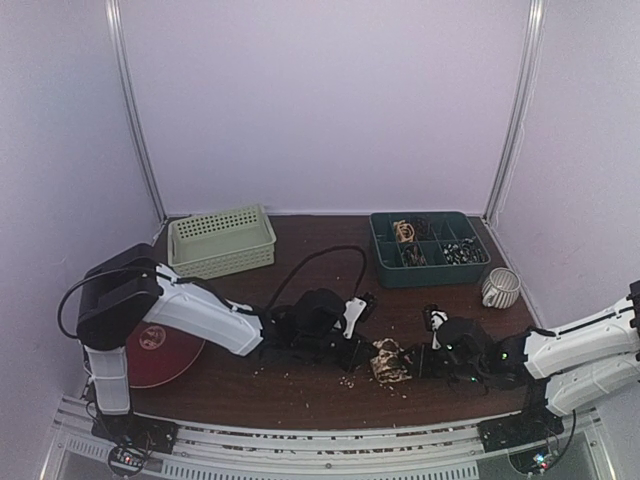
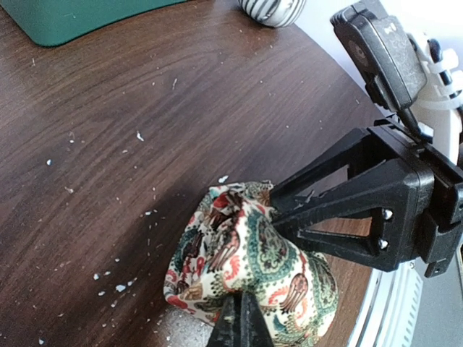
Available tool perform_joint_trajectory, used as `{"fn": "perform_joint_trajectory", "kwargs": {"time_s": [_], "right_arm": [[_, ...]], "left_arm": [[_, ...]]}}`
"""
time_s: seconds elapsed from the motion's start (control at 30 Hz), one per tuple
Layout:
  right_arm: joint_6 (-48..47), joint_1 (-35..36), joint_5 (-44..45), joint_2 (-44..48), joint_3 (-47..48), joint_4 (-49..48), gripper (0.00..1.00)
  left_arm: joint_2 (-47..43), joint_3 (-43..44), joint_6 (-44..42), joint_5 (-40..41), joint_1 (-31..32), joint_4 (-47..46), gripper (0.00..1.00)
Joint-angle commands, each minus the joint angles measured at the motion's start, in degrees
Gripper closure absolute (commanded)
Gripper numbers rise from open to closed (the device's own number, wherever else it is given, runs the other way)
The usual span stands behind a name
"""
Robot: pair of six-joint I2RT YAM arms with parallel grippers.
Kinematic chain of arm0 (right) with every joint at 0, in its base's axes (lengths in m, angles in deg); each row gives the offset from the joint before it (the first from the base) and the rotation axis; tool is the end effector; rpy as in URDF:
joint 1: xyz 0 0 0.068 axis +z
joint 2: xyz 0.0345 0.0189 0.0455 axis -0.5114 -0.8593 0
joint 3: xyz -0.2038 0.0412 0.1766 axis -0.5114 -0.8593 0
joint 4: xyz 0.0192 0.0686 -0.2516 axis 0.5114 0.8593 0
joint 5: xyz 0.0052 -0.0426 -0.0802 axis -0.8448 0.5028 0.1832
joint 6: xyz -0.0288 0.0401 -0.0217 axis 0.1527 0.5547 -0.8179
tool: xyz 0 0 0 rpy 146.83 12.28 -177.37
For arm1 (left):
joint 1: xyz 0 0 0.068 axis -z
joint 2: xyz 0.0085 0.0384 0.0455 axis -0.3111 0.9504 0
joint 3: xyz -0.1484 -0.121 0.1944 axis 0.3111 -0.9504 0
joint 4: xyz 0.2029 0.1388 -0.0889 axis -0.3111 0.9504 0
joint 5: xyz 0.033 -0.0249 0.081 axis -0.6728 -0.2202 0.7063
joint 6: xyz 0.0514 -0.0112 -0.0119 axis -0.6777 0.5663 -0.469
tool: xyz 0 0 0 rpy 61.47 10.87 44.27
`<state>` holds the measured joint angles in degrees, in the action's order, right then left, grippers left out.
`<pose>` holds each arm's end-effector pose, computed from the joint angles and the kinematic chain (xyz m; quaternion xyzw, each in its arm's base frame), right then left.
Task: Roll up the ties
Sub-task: Roll the tie at the center of the board.
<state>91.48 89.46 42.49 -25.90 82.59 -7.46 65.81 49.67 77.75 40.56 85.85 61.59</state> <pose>0.1131 0.1753 0.1395 -0.0236 0.8903 0.3287 0.3141 0.1539 -0.3888 0.1461 0.2641 0.8352 -0.4160 0.2442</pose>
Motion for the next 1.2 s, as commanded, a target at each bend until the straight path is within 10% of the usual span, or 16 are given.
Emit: {"fn": "perform_joint_trajectory", "kwargs": {"time_s": [0.0, 0.57, 1.17], "right_arm": [[0.19, -0.37, 1.17, 0.1, -0.9, 1.39, 0.71], [1.41, -0.47, 3.2, 6.96, 1.86, 8.82, 0.63], [0.67, -0.25, -1.88, 4.47, 6.19, 6.68, 0.25]], "left_arm": [[1.9, 2.76, -0.9, -0.52, 0.22, 0.53, 1.0], [3.06, 6.21, -2.27, 1.54, 0.22, 5.46, 0.99], [2.84, 6.38, -2.55, 2.06, 0.22, 5.65, 0.99]]}}
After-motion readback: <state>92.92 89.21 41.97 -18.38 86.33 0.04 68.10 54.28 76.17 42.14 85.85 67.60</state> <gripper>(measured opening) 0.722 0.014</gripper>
